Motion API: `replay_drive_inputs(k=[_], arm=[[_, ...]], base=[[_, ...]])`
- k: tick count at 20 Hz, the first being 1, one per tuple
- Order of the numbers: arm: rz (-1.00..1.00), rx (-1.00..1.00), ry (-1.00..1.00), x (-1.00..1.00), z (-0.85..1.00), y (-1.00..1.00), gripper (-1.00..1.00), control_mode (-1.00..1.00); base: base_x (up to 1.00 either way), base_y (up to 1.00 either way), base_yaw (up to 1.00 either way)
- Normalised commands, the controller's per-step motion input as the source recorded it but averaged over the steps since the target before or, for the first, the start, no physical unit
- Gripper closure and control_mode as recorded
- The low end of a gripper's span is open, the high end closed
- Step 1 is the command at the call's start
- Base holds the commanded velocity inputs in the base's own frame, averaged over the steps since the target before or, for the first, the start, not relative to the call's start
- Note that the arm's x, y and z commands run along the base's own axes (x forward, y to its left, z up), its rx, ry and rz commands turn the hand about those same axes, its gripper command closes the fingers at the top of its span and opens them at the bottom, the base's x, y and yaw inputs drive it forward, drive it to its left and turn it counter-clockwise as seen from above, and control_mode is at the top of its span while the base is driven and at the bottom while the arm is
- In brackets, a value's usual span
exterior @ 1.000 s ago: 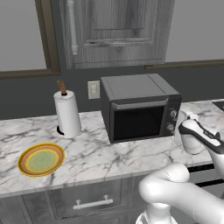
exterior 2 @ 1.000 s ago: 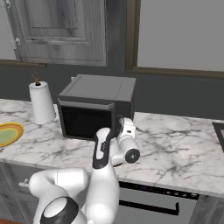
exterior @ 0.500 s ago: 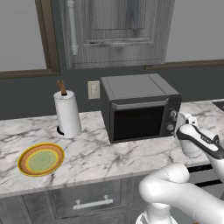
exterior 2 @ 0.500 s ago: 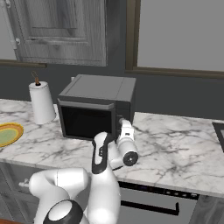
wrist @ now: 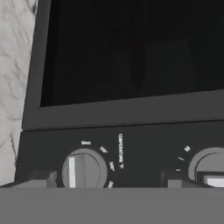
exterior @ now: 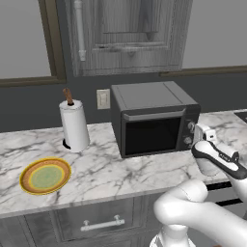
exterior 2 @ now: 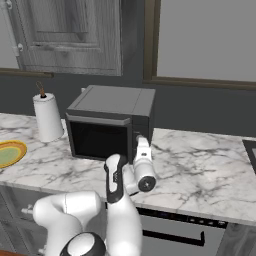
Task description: Pull the toaster oven rack outwards. Pick up the baguette from the plate and place it on the toaster oven rack. Close the toaster oven door fully and set the temperature to the lowest setting.
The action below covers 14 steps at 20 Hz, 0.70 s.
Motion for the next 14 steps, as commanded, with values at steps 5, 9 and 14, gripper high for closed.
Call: replay_drive_inputs(k=[5,9,14], arm=[[0.01,0.05,0.00,0.20,-0.41,-0.09,-1.00,-1.00],[0.02,0.10,0.00,0.25,-0.43,-0.13,-1.00,-1.00],[0.02,0.22,0.00,0.36,-0.47,-0.19,-1.00,-1.00]], base=[[0.00,0.00,0.00],[0.00,0.00,0.00],[0.00,0.00,0.00]])
